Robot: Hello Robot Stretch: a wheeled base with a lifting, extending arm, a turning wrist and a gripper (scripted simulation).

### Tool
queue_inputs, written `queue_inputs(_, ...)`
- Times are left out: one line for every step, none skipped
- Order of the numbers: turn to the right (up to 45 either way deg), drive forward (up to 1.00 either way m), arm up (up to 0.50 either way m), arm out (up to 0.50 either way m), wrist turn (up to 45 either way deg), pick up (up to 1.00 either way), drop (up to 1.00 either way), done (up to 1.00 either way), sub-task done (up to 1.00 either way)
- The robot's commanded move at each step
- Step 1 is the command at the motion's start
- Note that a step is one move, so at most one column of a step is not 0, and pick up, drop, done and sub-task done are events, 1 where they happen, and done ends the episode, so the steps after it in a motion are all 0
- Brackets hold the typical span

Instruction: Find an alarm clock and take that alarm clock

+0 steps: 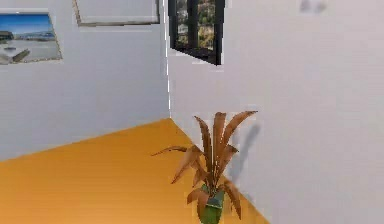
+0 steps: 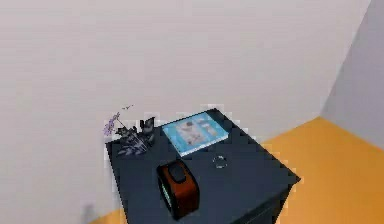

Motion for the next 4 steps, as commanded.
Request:
queue_inputs(39.0, 0.00, 0.00, 0.00, 0.0, 0.00, 0.00, 0.00, 0.00)
queue_inputs(0.0, 0.05, 0.00, 0.00, 0.0, 0.00, 0.00, 0.00, 0.00)
queue_inputs(-21.0, 0.00, 0.00, 0.00, 0.0, 0.00, 0.00, 0.00, 0.00)
queue_inputs(0.0, 0.15, 0.00, 0.00, 0.0, 0.00, 0.00, 0.00, 0.00)
